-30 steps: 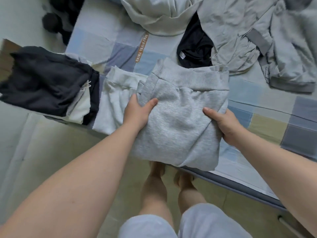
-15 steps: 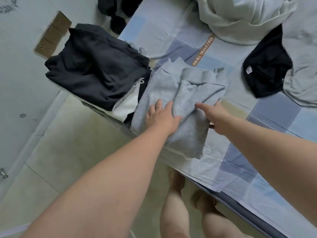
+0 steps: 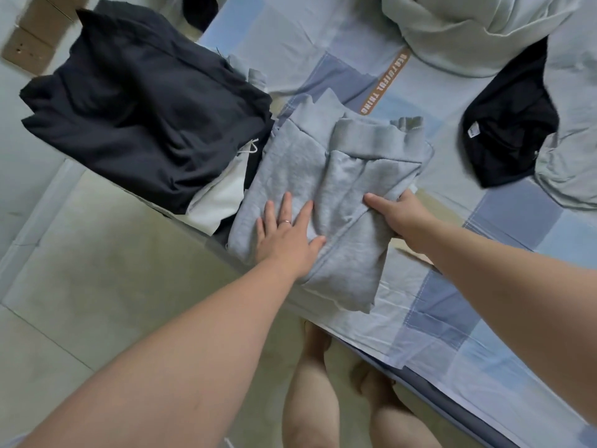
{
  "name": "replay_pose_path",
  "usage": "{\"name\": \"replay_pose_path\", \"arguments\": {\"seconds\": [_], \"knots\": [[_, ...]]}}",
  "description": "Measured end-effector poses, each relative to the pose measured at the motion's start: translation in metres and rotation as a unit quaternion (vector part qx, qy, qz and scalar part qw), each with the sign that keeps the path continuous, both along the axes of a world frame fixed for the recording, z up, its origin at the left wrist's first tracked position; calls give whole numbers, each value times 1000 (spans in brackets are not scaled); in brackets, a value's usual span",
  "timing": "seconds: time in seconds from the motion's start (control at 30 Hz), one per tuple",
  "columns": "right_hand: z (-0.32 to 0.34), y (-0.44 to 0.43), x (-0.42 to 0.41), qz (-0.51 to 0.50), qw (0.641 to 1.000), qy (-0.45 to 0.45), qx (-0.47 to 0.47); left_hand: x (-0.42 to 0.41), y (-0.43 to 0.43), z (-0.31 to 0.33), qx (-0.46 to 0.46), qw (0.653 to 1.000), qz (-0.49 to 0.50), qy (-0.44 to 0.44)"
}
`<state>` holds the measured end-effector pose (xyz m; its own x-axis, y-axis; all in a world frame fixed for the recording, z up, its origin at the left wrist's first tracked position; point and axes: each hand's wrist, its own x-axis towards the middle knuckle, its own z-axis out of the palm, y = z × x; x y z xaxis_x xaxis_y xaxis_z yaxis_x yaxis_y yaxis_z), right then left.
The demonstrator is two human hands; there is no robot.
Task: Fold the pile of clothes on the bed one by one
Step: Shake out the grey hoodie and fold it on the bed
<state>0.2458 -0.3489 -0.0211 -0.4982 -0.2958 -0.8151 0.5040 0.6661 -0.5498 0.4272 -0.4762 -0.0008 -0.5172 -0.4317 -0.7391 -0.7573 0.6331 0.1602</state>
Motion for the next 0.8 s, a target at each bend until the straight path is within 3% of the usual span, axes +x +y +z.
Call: {"name": "replay_pose_path", "arguments": {"seconds": [0.1, 0.2, 0.3, 0.37, 0.53, 0.8], "knots": [[22, 0, -8, 35, 986, 153, 57, -7, 3, 3, -15, 1000, 3, 11], [44, -9, -3, 194, 880, 412, 133, -11, 0, 1, -33, 998, -6, 48], [39, -31, 4, 382, 777, 494, 73, -18, -10, -9, -73, 994, -12, 86], [20, -39, 7, 456, 743, 482, 90, -24, -18, -19, -101, 989, -20, 106], [-39, -23, -1, 497, 730, 440, 162, -39, -23, -59, -108, 986, -36, 120], [-101, -8, 0, 424, 721, 541, 90, -31, -6, -123, -202, 956, -26, 211]]}}
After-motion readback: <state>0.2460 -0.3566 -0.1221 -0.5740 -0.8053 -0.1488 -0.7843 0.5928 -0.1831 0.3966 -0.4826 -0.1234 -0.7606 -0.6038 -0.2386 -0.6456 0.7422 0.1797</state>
